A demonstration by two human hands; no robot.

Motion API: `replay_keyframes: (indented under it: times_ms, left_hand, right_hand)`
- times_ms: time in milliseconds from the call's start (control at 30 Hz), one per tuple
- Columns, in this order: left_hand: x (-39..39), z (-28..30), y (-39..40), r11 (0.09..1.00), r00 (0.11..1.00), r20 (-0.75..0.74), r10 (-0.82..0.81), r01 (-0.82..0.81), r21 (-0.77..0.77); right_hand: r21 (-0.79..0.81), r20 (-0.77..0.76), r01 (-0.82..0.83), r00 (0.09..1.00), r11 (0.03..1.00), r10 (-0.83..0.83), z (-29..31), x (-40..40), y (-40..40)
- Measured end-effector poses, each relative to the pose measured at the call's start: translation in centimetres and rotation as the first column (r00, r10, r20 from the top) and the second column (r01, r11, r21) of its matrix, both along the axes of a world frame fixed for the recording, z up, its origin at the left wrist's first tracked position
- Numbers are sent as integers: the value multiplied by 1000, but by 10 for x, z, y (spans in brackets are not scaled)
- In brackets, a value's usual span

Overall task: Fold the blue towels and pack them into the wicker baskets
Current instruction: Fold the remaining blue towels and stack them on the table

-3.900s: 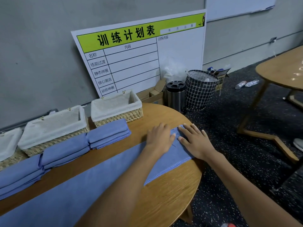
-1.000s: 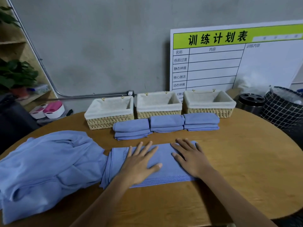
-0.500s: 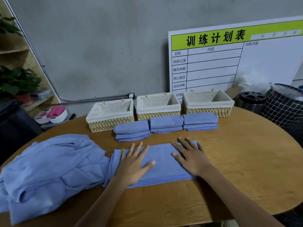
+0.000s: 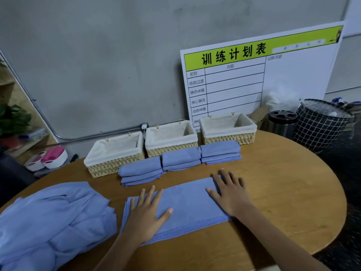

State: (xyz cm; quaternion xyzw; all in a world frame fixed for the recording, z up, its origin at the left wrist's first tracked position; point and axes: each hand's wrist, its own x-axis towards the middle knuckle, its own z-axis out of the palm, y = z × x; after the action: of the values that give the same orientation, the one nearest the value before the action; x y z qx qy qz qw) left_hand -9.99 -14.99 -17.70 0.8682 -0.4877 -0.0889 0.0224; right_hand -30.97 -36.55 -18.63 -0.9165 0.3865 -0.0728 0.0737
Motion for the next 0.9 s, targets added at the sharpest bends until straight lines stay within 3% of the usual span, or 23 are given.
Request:
replay_keyframes:
  times_ms: [133,233,333,433,567,767,900]
  left_hand:
    - [-34,16,-44,989,986,74,-146,147,-3]
    - [-68,30,-95,950,956,95,-276,286,-121]
    - [-100,39,-169,906,932,-18,-362,347,-243]
    - [-128,38,-246,885,887,-164,-431,379,-272]
    - [-161,32,-316,850,838,-217,-502,430,-305]
    - [-166,22,-355,799,652,-462,-601,468,-378]
    - [-154,35,-357,735,558,-501,-661,617,-282]
  right_hand:
    - [-15,11,37,999,999,-37,10,-32,-26]
    - [-36,68,100,993,994,-97,20,-62,-46]
    - [-95,74,170,984,981,-164,22,-92,-69]
    - [-110,90,246,967,963,-236,17,-115,-89]
    - [-73,138,286,952,955,-275,14,-130,-106]
    - [59,304,247,918,967,-253,9,-135,-116]
    - [99,385,220,891,970,-241,9,-136,-116]
